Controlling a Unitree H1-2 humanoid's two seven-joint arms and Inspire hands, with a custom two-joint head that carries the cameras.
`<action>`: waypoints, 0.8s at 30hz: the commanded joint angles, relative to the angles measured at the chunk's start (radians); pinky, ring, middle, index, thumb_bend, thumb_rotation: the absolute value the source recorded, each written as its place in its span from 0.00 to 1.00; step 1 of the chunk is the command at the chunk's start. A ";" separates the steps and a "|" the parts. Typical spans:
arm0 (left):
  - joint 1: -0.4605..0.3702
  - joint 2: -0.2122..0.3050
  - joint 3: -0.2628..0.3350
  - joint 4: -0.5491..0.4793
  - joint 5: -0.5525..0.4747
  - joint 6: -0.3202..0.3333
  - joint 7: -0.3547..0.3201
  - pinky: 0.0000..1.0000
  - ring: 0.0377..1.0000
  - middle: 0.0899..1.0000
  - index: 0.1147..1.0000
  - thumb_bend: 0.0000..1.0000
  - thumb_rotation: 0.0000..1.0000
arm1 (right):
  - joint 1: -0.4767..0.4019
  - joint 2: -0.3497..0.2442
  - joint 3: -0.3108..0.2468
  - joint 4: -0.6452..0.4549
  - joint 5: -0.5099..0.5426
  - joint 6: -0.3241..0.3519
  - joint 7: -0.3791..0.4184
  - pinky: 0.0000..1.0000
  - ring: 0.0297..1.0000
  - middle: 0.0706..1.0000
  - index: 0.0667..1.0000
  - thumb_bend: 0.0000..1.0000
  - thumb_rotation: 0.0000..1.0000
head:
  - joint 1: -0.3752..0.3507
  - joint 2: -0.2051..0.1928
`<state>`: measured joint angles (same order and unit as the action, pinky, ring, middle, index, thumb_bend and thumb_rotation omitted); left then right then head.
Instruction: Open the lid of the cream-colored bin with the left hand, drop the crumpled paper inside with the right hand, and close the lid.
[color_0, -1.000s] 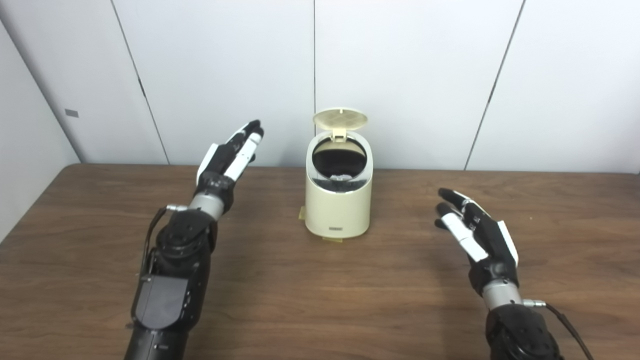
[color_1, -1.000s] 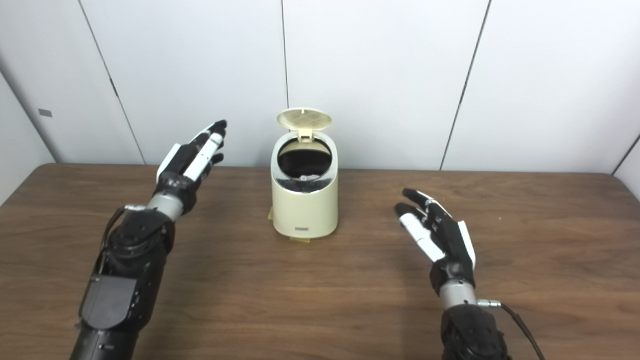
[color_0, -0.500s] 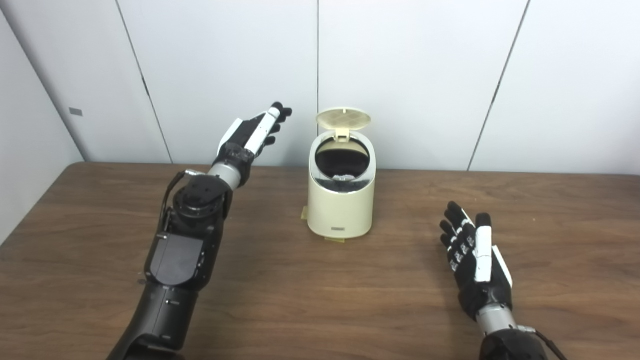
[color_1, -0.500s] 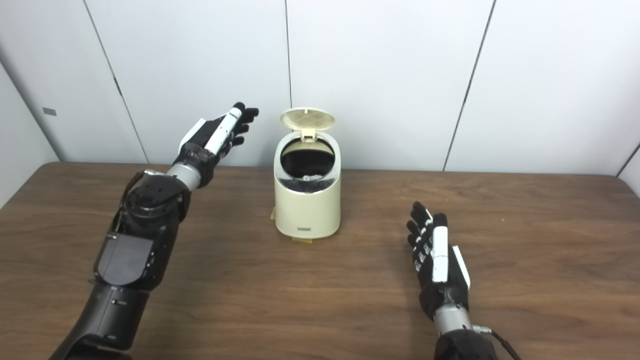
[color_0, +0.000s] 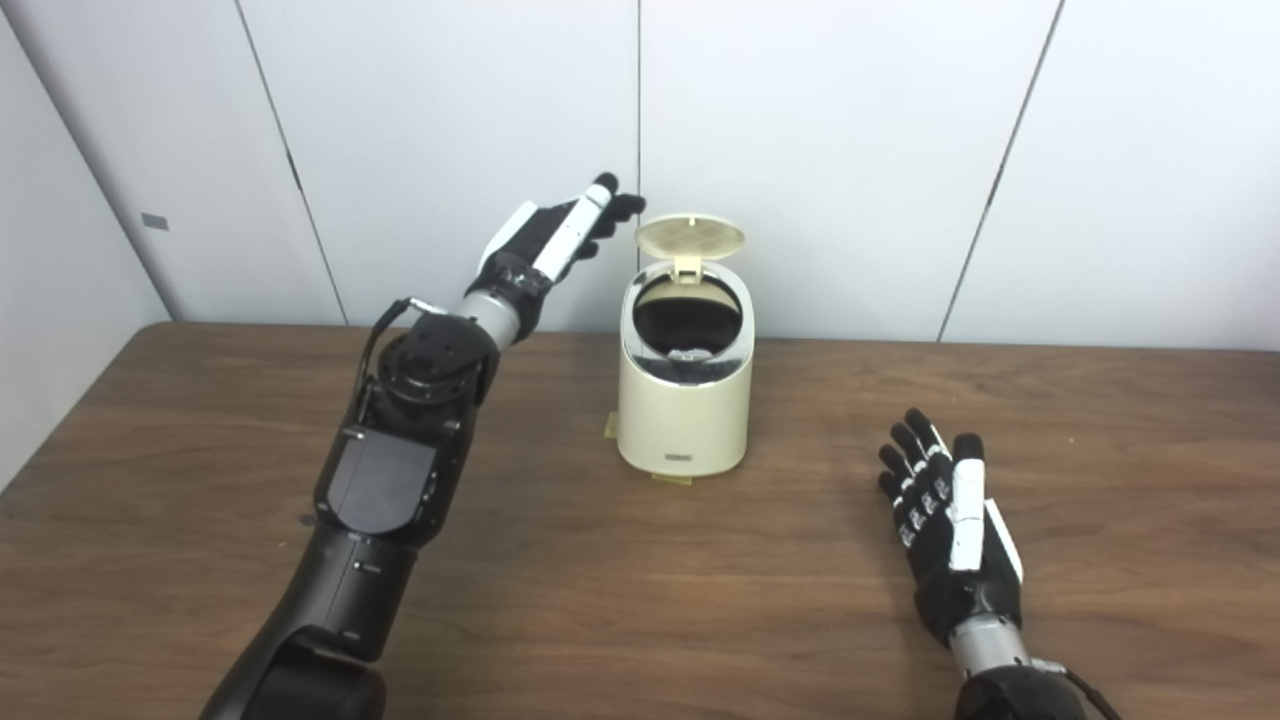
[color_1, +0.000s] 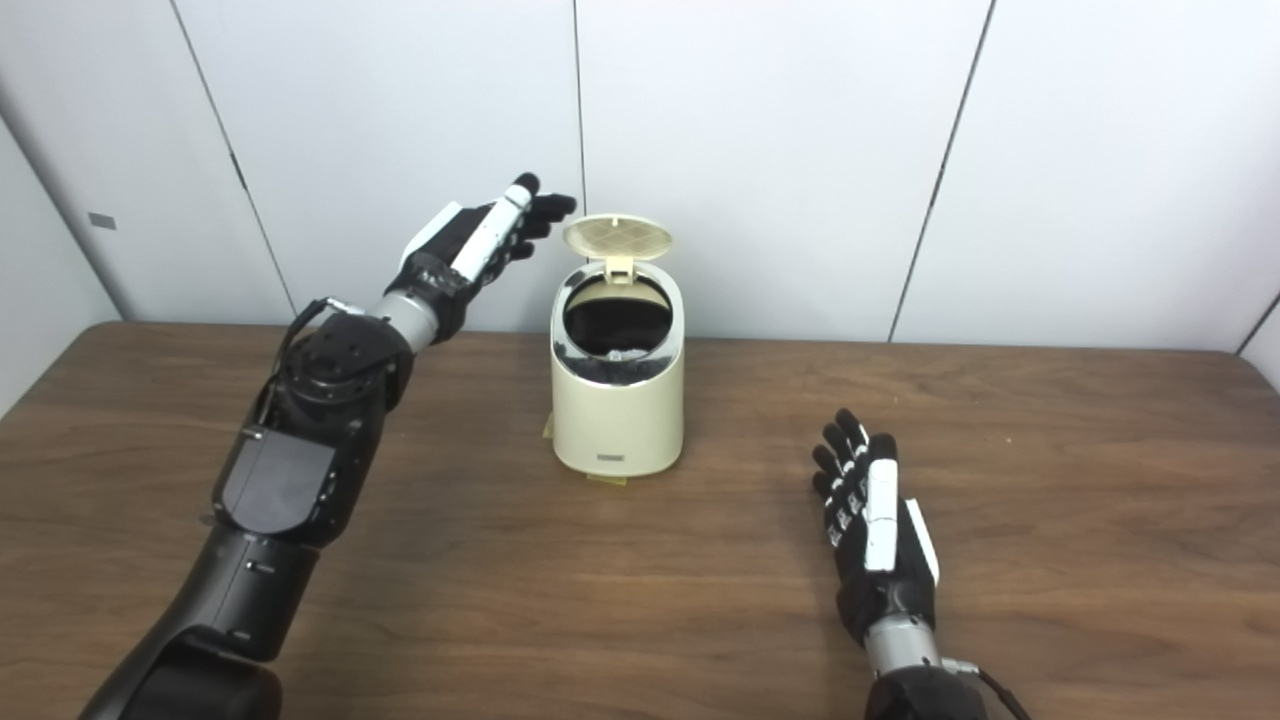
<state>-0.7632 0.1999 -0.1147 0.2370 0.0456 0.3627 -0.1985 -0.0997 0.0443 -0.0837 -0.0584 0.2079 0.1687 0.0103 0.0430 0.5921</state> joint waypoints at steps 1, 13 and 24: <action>-0.075 0.013 -0.010 -0.017 0.023 -0.060 -0.005 0.96 0.92 0.88 0.79 0.43 1.00 | -0.017 0.004 0.003 0.002 0.001 -0.017 0.005 0.97 0.96 0.96 0.96 0.59 1.00 | -0.001 -0.004; -0.095 0.022 -0.119 -0.046 0.166 -0.117 -0.031 1.00 0.96 0.85 0.71 0.44 1.00 | -0.030 0.023 0.009 0.015 -0.021 0.008 -0.032 0.91 0.92 0.92 0.94 0.57 1.00 | -0.023 -0.002; -0.061 0.172 -0.355 -0.177 0.752 -0.273 0.090 0.83 0.90 0.85 0.55 0.53 1.00 | -0.042 0.037 0.027 -0.023 -0.096 0.118 -0.094 0.85 0.90 0.90 0.95 0.58 1.00 | -0.029 0.020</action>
<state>-0.7754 0.3514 -0.4681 0.1012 0.7171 0.1219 -0.1551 -0.1255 0.0712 -0.0626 -0.0663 0.1231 0.2529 -0.0720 0.0138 0.6105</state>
